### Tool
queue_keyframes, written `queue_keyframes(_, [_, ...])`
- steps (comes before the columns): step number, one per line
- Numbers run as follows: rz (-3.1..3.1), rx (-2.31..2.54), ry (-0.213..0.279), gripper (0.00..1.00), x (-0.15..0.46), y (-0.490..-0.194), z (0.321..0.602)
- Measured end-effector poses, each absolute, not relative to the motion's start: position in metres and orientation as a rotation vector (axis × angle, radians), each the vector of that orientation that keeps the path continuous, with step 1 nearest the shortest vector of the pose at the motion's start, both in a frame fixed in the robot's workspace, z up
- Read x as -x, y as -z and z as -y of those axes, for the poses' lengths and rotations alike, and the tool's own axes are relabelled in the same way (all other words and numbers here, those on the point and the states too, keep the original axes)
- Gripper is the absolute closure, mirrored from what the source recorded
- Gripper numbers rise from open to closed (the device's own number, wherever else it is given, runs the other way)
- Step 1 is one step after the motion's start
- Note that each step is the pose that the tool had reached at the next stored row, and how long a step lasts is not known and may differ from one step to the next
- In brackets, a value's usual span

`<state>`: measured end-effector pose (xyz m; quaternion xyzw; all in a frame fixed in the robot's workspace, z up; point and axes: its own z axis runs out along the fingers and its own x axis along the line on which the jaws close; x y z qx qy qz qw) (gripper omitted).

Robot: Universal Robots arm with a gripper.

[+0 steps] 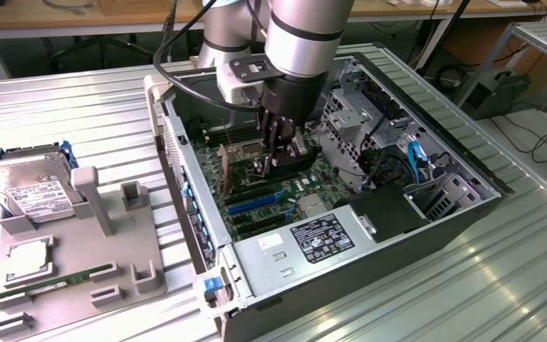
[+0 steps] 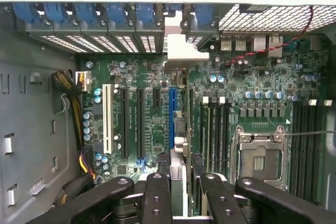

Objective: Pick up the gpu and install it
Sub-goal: 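Insert the gpu into the slot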

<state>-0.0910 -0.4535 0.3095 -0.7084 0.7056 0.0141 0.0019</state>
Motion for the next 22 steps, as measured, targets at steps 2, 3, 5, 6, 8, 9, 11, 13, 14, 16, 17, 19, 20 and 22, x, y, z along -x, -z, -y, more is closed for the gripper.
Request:
queue_keyframes(2, [-2.214,2.223,-0.044,0.73,0.092,-0.308,0.453])
queue_keyframes(3, [-2.214,2.223,-0.044,0.73,0.092,-0.307,0.453])
queue_keyframes(5, [-2.214,2.223,-0.044,0.73,0.093,-0.306,0.453])
queue_keyframes(6, [-2.214,2.223,-0.044,0.73,0.093,-0.305,0.453])
queue_keyframes(8, [-2.214,2.223,-0.044,0.73,0.094,-0.304,0.452])
queue_keyframes(9, [-2.214,2.223,-0.044,0.73,0.094,-0.304,0.452])
queue_keyframes(11, [-2.214,2.223,-0.044,0.73,0.096,-0.303,0.452])
queue_keyframes(13, [-2.214,2.223,-0.044,0.73,0.097,-0.302,0.452])
queue_keyframes(14, [-2.214,2.223,-0.044,0.73,0.098,-0.301,0.452])
queue_keyframes(16, [-2.214,2.223,-0.044,0.73,0.099,-0.3,0.452])
queue_keyframes(17, [-2.214,2.223,-0.044,0.73,0.099,-0.3,0.452])
queue_keyframes(19, [-2.214,2.223,-0.044,0.73,0.1,-0.299,0.452])
queue_keyframes(20, [-2.214,2.223,-0.044,0.73,0.101,-0.299,0.452])
queue_keyframes(22, [-2.214,2.223,-0.044,0.73,0.101,-0.299,0.452])
